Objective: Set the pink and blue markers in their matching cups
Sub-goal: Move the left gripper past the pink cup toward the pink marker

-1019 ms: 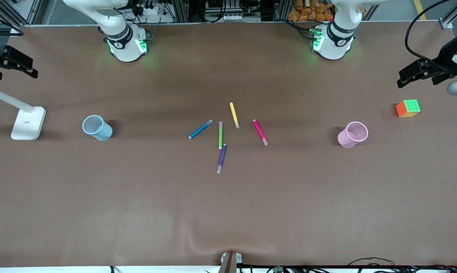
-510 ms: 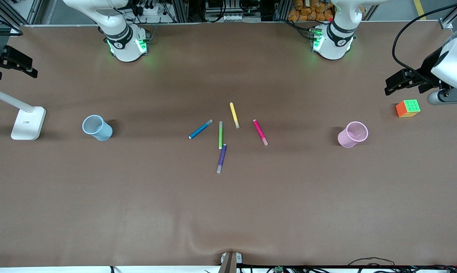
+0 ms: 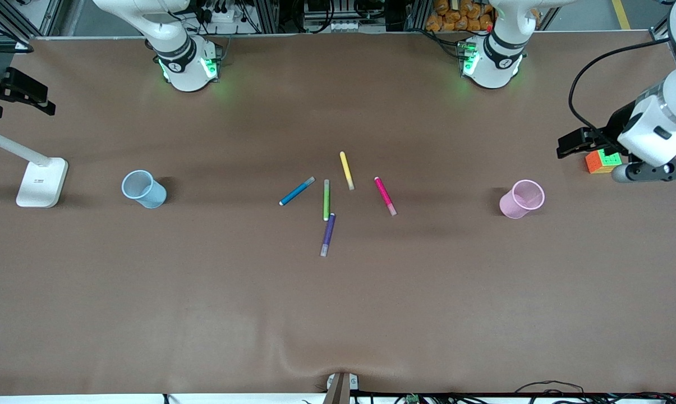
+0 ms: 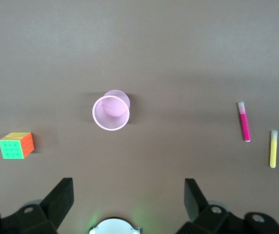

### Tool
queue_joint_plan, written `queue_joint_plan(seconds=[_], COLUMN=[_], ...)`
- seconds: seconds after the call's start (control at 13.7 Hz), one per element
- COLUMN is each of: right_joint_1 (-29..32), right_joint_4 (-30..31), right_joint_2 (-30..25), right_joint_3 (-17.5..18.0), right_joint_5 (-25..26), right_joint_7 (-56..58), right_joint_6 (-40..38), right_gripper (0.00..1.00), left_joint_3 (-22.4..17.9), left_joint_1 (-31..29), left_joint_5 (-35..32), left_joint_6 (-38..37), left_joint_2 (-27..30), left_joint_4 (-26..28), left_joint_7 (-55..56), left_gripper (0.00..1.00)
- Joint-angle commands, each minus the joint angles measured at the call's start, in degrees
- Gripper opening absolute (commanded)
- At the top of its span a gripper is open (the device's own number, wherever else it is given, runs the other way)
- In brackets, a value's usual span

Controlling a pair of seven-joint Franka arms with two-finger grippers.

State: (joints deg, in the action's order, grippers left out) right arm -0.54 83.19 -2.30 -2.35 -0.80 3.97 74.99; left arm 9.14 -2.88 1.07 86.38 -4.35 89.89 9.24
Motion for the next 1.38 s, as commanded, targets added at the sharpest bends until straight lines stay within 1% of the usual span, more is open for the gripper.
queue_joint_plan(seconds=[0.0,0.51,0.73,0.95,1.31], right_joint_1=[0.1,-0.5,-0.5,-0.6,-0.5], right_joint_4=[-0.3,-0.3,-0.3,-0.3,-0.2], right_joint_2=[0.0,0.0,0.0,0.0,0.0], right_joint_3=[-0.4,-0.5,-0.5,-0.5,-0.5], right_joint_5=[-0.8,-0.8,-0.8,-0.8,-0.8], right_joint_7=[0.5,0.5,0.4,0.3,0.3], right_joint_6=[-0.5,-0.6,-0.6,-0.7,-0.9], right_gripper=[1.00,1.00,1.00,1.00,1.00], left_joint_3=[0.1,0.2,0.2,0.3,0.7], left_joint_1=[0.1,0.5,0.8,0.9,4.3], left_joint_5=[1.8,3.3,7.3,8.2,8.4], left_joint_6=[-0.2,-0.2,-0.2,-0.2,-0.2], left_joint_2=[-1.7,-5.5,-7.7,-8.9,-11.1], left_joint_4=[-0.4,-0.4,-0.6,-0.6,-0.5], left_joint_7=[0.6,3.3,3.5,4.4,13.2], left_gripper=[1.00,1.00,1.00,1.00,1.00])
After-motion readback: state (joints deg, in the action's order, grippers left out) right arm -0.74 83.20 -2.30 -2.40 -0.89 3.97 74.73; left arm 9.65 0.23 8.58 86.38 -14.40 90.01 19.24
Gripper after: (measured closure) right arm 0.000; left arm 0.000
